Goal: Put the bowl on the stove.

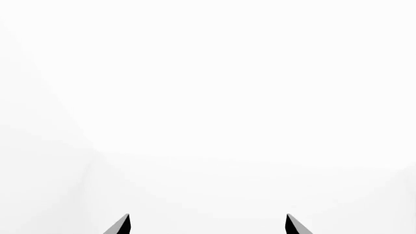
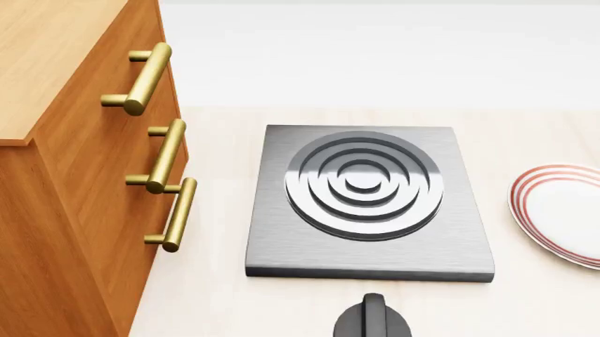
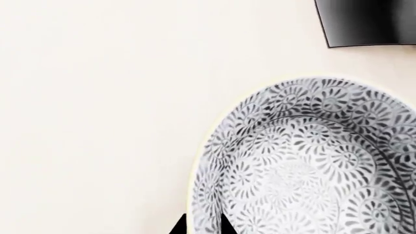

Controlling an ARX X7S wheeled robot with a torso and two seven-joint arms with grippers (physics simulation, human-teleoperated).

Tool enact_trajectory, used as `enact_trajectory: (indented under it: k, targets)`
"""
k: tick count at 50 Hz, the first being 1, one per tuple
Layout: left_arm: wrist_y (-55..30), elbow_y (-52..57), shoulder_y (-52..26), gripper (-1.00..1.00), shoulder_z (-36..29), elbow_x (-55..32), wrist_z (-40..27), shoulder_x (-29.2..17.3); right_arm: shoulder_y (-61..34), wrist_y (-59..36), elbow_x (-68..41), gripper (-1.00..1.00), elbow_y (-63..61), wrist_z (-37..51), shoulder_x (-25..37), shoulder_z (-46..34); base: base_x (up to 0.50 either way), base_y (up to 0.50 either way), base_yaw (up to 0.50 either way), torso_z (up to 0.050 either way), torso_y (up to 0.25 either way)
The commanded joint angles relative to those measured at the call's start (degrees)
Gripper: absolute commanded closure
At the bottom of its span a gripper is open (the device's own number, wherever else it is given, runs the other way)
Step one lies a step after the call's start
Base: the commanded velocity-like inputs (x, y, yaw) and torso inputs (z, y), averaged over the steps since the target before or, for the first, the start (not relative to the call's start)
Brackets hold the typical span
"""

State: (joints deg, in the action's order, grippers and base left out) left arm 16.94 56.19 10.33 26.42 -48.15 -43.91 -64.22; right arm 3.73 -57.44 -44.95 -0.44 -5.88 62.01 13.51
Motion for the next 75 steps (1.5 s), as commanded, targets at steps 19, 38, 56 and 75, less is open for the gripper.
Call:
enact_trajectory:
  k: [19,38,56,75]
  targets:
    - [1.92,-0.20,0.05,-1.00,1.16,2.04,0.68,1.45,1.99,3.62,0.57,1.00,-1.74,-2.06,-0.30,5.31,0.00,0.00,0.00,0.000,0.000]
    - [2.26,-0.43,0.30,-1.00,1.27,2.04,0.99,1.93,-18.21,-0.64,-2.58,1.00,-5.78,-6.26,7.01,-6.72,0.00,0.00,0.00,0.000,0.000]
    - [2.41,-0.60,0.71,-1.00,1.69,1.87,1.37,2.37,-47.70,-3.89,6.20,1.00,-5.96,-14.50,2.03,-28.00,0.00,0.00,0.00,0.000,0.000]
    - [2.23,-0.36,0.79,-1.00,1.90,2.04,1.29,2.52,-63.95,-0.93,14.53,1.00,0.85,-21.24,-8.82,-40.43,0.00,0.00,0.00,0.000,0.000]
